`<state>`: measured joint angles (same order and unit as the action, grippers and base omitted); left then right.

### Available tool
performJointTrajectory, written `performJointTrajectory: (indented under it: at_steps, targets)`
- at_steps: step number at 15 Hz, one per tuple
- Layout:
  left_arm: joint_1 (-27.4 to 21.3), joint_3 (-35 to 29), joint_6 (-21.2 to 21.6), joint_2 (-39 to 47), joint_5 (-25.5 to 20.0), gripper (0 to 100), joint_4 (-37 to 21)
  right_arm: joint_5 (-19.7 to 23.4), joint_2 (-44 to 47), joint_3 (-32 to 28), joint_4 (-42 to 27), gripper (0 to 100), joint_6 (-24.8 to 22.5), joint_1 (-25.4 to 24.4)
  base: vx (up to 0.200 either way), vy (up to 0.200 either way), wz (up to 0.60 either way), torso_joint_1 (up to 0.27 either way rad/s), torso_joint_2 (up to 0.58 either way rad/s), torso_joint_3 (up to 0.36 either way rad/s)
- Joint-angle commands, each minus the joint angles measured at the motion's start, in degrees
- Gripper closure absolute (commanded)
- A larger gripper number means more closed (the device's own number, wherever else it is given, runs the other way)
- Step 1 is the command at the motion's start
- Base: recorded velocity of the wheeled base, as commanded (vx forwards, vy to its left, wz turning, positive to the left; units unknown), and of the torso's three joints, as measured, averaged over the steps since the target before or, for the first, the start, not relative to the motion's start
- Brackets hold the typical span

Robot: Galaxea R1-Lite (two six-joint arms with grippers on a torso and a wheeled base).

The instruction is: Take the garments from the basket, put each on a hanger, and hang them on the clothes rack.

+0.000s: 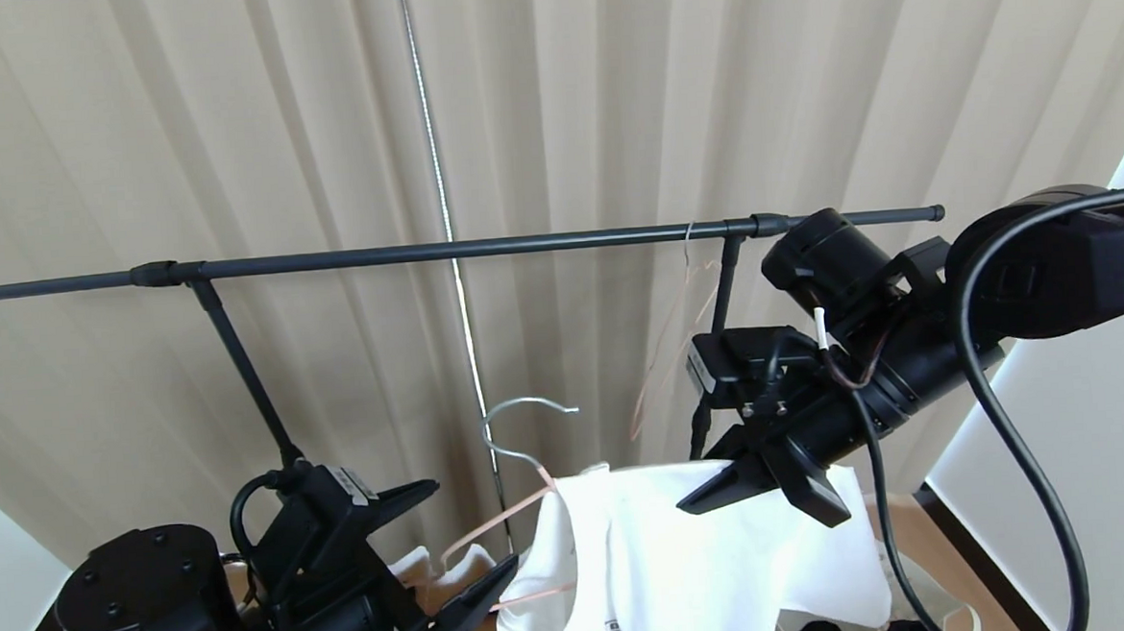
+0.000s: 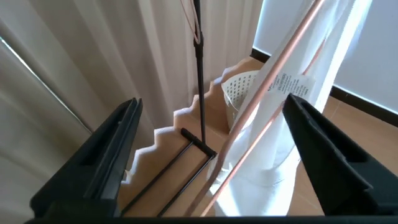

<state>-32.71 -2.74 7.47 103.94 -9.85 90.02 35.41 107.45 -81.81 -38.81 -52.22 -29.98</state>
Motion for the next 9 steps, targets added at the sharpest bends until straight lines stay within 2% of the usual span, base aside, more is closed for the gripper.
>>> performJointTrajectory:
  at_steps: [1, 4, 5, 6, 7, 8, 9]
  targets:
    - [0.2, -0.1, 0.0, -0.1, -0.1, 0, 0.0, 0.0, -0.9, 1.0, 0.1, 100, -0.1, 0.2, 0.000, 0.000, 0.00, 0.000, 0.00, 0.000]
    - [1.3, -0.2, -0.8, -1.0, -0.4, 0, 0.0, -0.3, -2.2, 1.7, 0.1, 100, -0.1, 1.3, 0.000, 0.000, 0.00, 0.000, 0.00, 0.000]
    - [4.0, -0.2, -4.0, -4.4, -4.0, 0, 0.0, -0.3, -3.1, 2.2, 1.0, 100, 0.2, 3.7, 0.000, 0.000, 0.00, 0.000, 0.00, 0.000]
    - [6.3, -0.2, -4.9, -5.8, -6.8, 0, 0.0, -0.3, -3.6, 3.4, 2.9, 100, 0.2, 4.7, 0.000, 0.000, 0.00, 0.000, 0.00, 0.000]
    - [8.2, -0.3, -5.3, -6.6, -9.4, 0, 0.0, -0.3, -4.0, 5.0, 5.7, 100, 0.3, 5.0, 0.000, 0.000, 0.00, 0.000, 0.00, 0.000]
    - [9.9, -0.8, -5.9, -6.4, -11.4, 0, 0.0, -1.1, -4.9, 8.2, 12.9, 100, 0.5, 5.2, 0.000, 0.000, 0.00, 0.000, 0.00, 0.000]
    - [10.0, -0.9, -5.9, -6.2, -11.4, 0, 0.0, -1.9, -5.1, 8.9, 15.2, 100, 0.5, 5.2, 0.000, 0.000, 0.00, 0.000, 0.00, 0.000]
